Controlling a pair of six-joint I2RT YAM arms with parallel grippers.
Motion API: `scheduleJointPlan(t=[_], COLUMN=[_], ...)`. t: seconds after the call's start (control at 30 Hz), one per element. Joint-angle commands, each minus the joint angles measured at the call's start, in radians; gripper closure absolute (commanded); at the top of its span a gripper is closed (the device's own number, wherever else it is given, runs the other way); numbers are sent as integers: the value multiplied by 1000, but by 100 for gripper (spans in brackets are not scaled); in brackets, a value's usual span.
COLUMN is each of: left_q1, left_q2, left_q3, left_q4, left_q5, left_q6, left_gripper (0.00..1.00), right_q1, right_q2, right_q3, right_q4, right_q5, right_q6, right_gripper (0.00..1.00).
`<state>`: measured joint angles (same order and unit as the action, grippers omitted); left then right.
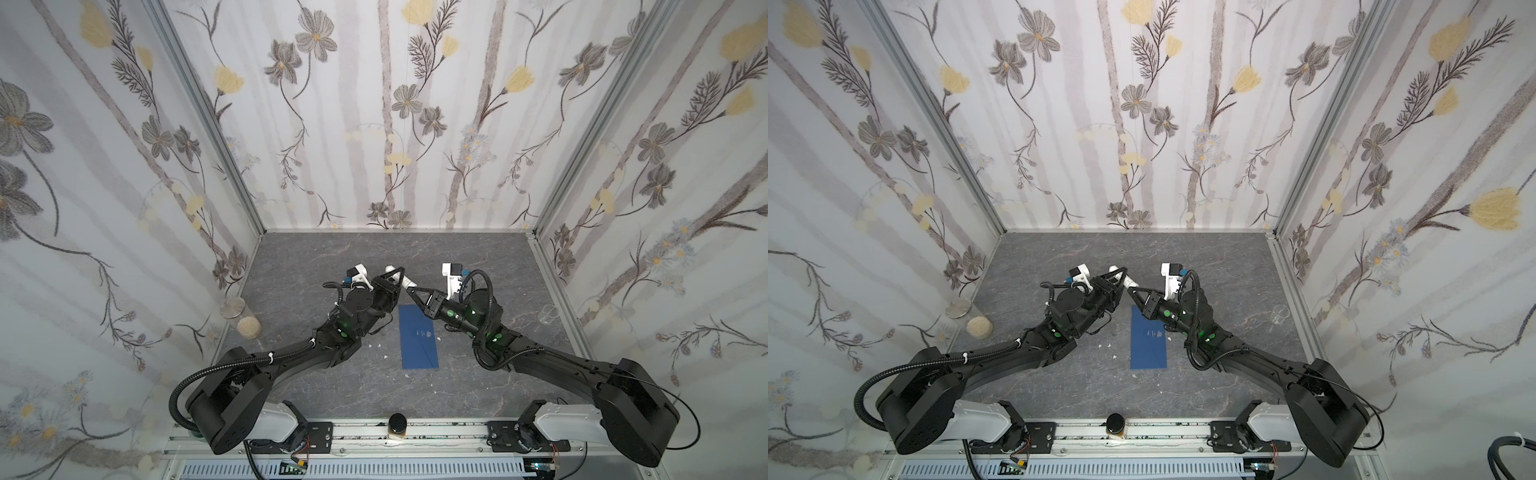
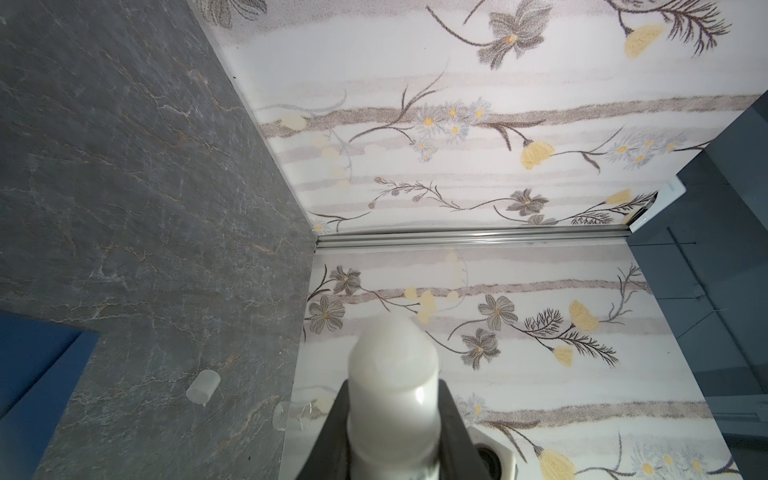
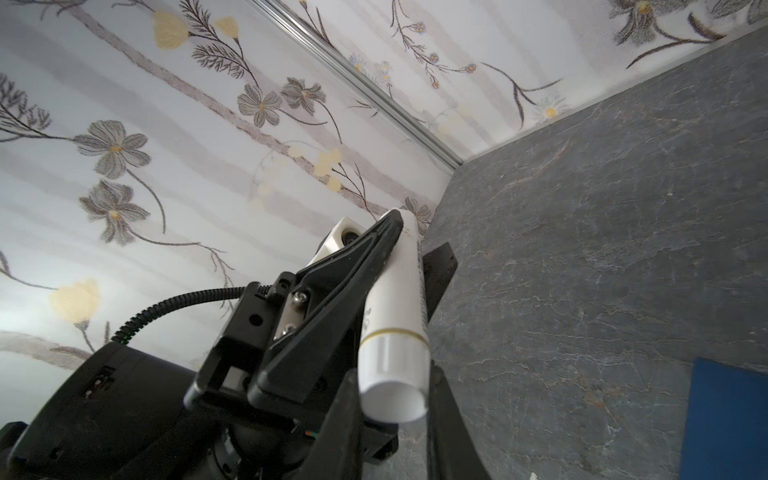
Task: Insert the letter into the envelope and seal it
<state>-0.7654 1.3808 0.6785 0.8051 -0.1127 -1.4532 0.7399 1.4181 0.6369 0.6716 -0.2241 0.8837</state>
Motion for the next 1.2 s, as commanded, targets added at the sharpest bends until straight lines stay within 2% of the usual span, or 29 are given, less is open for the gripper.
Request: scheduleJointPlan(t=[0.0,0.3,0.53,1.0,1.17], left_q1=[-2,-2,-2,-2,-2], left_q2=[0,-2,0,10,10], left_q3=[-8,-17,-22,-20,-22], left_q4=[26,1,-23,-46,-49], left_q5=[44,141,209,289,299], left_q6=[-24,-50,-55,-54,-53], left_gripper=[100,100,100,100,100], right_q1=[14,73,203,326,393], right_q2=[-33,-86,-79,-43,3], right_q3=[33,110,190,244,272], right_q4=[-182,-455,-570,-646,-670], right_q5=[126,348,554,782,932], right_q6=[-181,-474,-687,-898,-986], right_gripper=[84,86,87,87,87])
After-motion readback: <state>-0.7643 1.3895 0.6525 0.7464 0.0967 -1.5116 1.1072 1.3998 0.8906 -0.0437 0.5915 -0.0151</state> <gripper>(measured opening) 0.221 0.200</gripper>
